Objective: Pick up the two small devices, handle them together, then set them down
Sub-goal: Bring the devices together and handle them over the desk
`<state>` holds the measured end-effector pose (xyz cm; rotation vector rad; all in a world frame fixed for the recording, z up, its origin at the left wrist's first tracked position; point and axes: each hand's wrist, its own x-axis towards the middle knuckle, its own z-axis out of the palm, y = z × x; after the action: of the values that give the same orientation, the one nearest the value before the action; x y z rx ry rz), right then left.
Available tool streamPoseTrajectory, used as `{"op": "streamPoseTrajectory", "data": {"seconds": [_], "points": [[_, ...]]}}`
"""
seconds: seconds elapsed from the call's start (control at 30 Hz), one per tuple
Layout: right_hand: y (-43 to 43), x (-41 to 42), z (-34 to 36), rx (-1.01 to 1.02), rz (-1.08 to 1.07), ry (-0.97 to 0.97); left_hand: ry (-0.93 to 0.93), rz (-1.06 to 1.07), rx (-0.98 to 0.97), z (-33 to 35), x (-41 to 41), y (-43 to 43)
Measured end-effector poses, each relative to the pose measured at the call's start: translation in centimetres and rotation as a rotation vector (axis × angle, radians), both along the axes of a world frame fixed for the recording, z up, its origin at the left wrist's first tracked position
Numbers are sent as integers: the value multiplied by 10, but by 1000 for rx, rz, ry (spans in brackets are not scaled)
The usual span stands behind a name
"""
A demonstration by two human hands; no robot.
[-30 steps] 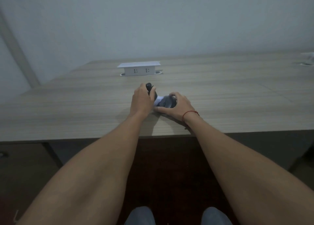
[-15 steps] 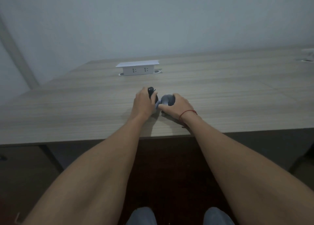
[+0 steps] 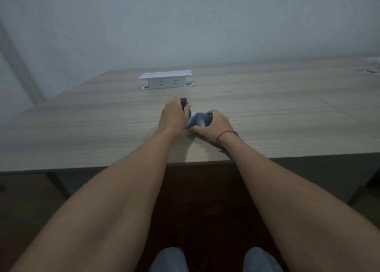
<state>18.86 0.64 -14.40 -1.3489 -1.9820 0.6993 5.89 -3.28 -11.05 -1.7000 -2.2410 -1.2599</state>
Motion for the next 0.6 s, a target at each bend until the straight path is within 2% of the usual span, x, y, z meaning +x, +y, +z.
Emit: {"op": "streamPoseTrajectory", "data": {"seconds": [0.07,0.27,0.4,0.6], "points": [[0,1,0,-16,8,24,7,3,-11,-7,-4,-5],[-1,4,1,50,23,17,-187,24,144,-1,-9,-8],[-2,6,2,54,68,54,-181,-11,248,9,-5,-8],[-4,7,2,5,80,145,-67,31,96,2,7,-3]]}}
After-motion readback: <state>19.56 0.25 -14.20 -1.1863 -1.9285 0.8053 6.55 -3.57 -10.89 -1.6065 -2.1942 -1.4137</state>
